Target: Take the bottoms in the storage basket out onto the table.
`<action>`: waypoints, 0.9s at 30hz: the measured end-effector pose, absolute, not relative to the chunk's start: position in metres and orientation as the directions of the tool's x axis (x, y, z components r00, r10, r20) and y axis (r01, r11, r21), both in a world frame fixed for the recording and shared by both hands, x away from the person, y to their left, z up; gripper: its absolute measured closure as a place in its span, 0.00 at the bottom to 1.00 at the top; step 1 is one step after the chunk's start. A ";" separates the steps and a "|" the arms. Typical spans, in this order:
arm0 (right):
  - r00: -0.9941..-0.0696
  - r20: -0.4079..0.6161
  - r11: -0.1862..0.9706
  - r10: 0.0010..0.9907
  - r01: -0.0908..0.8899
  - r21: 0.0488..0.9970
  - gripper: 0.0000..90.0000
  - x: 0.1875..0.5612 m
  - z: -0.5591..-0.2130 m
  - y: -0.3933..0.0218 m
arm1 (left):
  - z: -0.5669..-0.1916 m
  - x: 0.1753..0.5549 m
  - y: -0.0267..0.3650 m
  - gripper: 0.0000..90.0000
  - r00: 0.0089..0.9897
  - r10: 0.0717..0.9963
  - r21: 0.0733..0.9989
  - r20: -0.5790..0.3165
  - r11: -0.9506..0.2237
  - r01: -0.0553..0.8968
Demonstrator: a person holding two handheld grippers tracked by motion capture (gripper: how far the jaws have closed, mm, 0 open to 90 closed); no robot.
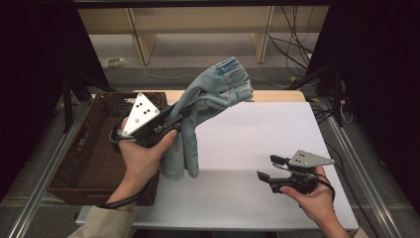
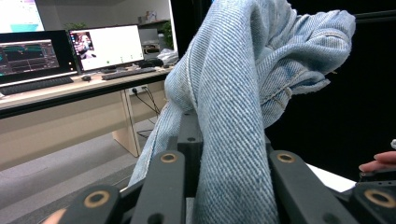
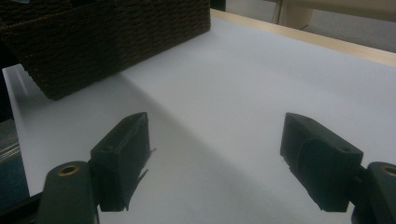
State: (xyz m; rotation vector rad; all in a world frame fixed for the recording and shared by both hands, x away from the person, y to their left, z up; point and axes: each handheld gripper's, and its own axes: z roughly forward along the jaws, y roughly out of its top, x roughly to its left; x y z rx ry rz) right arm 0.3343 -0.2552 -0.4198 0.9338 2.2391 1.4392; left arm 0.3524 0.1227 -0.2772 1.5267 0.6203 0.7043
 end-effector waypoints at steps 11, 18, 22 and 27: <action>-0.735 0.079 0.278 0.673 0.351 0.894 0.28 0.335 -0.420 -0.255 | -0.279 0.353 0.117 0.83 0.675 0.734 0.997 0.073 -0.080 -0.020; -0.734 0.080 0.278 0.674 0.352 0.894 0.28 0.335 -0.420 -0.255 | -0.280 0.354 0.113 0.83 0.681 0.728 0.996 0.072 -0.083 -0.016; -0.734 0.079 0.279 0.675 0.353 0.893 0.28 0.335 -0.420 -0.255 | -0.282 0.355 0.109 0.83 0.687 0.723 0.996 0.071 -0.086 -0.012; -0.734 0.079 0.278 0.674 0.352 0.894 0.28 0.335 -0.420 -0.255 | -0.283 0.355 0.106 0.83 0.692 0.718 0.996 0.070 -0.089 -0.009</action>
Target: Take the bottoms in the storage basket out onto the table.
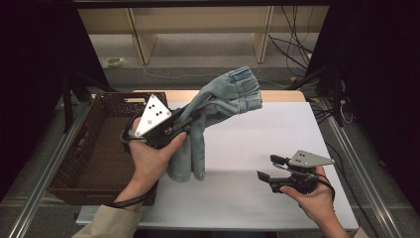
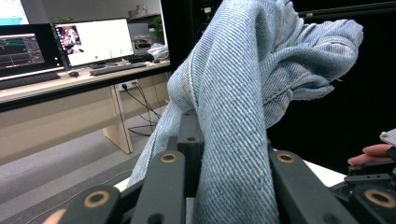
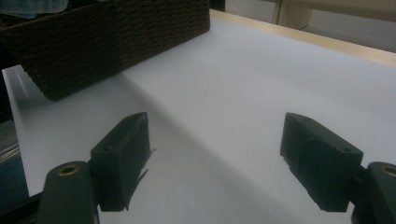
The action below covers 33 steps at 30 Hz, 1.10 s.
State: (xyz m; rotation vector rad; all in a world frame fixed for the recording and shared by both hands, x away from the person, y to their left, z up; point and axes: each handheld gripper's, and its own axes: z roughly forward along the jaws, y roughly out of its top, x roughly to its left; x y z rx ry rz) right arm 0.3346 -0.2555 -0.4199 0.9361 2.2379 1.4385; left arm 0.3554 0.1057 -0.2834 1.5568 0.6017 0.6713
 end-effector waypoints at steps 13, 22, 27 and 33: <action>-0.734 0.080 0.278 0.675 0.354 0.893 0.28 0.335 -0.420 -0.256 | -0.286 0.357 0.099 0.83 0.701 0.710 0.996 0.067 -0.091 -0.003; -0.734 0.080 0.277 0.675 0.353 0.894 0.28 0.335 -0.420 -0.256 | -0.289 0.358 0.094 0.84 0.707 0.704 0.995 0.067 -0.102 0.007; -0.732 0.085 0.274 0.676 0.356 0.893 0.28 0.334 -0.420 -0.256 | -0.290 0.358 0.092 0.83 0.711 0.701 0.995 0.065 -0.103 0.011; -0.733 0.082 0.276 0.675 0.354 0.894 0.28 0.334 -0.420 -0.256 | -0.292 0.359 0.089 0.83 0.715 0.696 0.994 0.067 -0.110 0.014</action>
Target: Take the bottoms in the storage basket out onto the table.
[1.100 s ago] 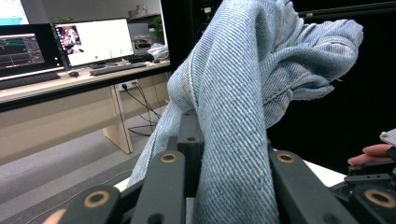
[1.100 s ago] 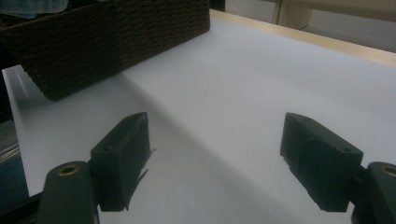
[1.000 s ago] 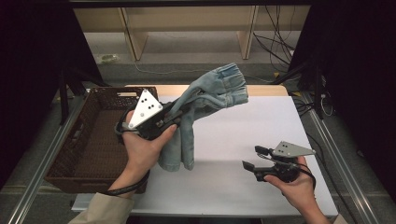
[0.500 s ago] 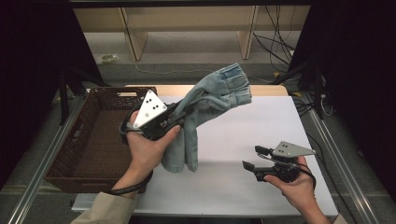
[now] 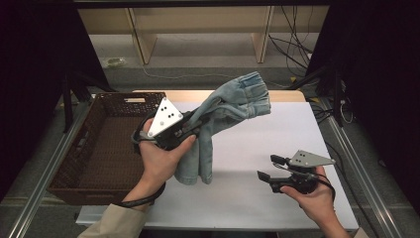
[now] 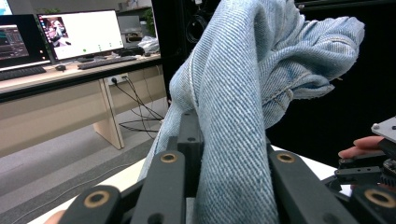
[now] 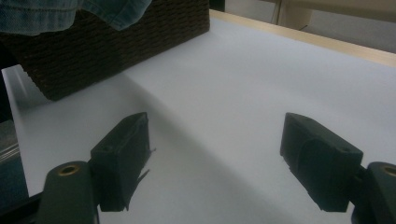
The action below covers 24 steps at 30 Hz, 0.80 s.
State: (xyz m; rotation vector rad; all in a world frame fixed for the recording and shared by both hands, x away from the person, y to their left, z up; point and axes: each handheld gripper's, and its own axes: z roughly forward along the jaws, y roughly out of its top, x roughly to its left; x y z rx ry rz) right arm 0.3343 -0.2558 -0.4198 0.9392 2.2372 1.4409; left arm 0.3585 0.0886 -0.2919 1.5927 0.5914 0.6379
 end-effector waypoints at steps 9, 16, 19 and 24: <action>-0.733 0.078 0.279 0.675 0.352 0.893 0.28 0.334 -0.420 -0.256 | -0.297 0.359 0.083 0.83 0.722 0.689 0.993 0.061 -0.117 0.028; -0.734 0.077 0.280 0.675 0.350 0.894 0.28 0.334 -0.420 -0.256 | -0.300 0.359 0.078 0.83 0.730 0.680 0.991 0.065 -0.128 0.032; -0.735 0.079 0.277 0.674 0.350 0.895 0.28 0.334 -0.420 -0.256 | -0.301 0.359 0.077 0.83 0.730 0.681 0.991 0.062 -0.129 0.036; -0.735 0.081 0.276 0.674 0.351 0.895 0.28 0.334 -0.420 -0.256 | -0.303 0.360 0.076 0.83 0.732 0.678 0.990 0.064 -0.136 0.040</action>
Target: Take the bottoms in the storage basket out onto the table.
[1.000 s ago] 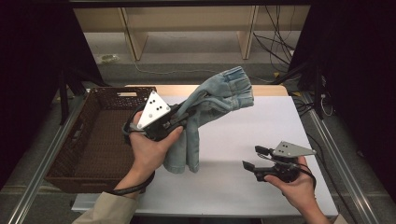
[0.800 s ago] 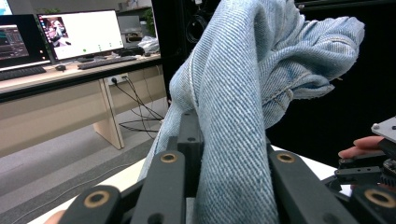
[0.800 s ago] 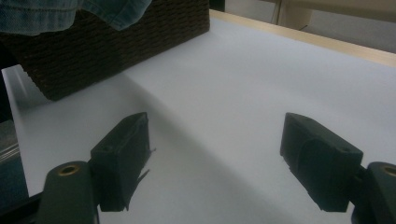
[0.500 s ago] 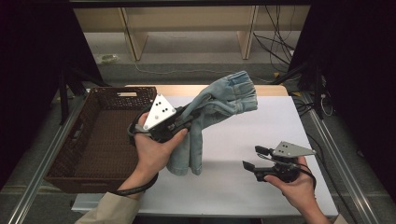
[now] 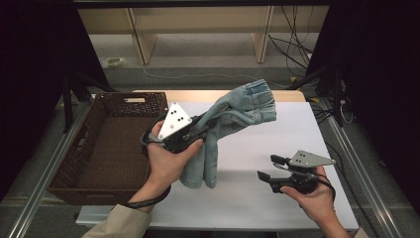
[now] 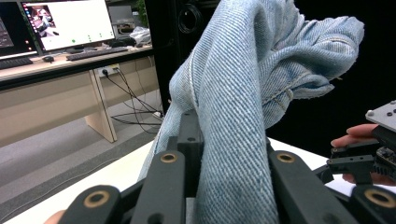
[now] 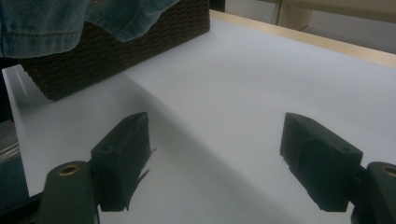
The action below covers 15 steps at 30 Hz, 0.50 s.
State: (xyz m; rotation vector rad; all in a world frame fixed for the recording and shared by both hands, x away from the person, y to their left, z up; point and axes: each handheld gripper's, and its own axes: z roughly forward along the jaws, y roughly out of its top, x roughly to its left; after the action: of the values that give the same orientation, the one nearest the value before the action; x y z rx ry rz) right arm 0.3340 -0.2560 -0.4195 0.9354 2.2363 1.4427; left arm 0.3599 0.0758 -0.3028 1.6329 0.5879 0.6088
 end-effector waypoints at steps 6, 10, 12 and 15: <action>-0.736 0.079 0.277 0.672 0.350 0.895 0.28 0.334 -0.419 -0.256 | -0.305 0.360 0.073 0.83 0.734 0.677 0.989 0.062 -0.139 0.044; -0.736 0.078 0.280 0.673 0.351 0.893 0.28 0.334 -0.420 -0.256 | -0.308 0.361 0.071 0.83 0.733 0.678 0.988 0.061 -0.144 0.051; -0.734 0.078 0.279 0.675 0.352 0.894 0.28 0.334 -0.419 -0.256 | -0.309 0.362 0.070 0.83 0.733 0.678 0.988 0.059 -0.146 0.056; -0.736 0.079 0.280 0.672 0.352 0.893 0.28 0.334 -0.419 -0.256 | -0.312 0.363 0.070 0.83 0.734 0.676 0.986 0.058 -0.152 0.062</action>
State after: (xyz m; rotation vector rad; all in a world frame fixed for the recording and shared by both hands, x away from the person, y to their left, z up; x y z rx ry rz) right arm 0.3341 -0.2564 -0.4195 0.9330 2.2408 1.4381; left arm 0.3625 0.0695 -0.3115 1.6570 0.5998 0.5962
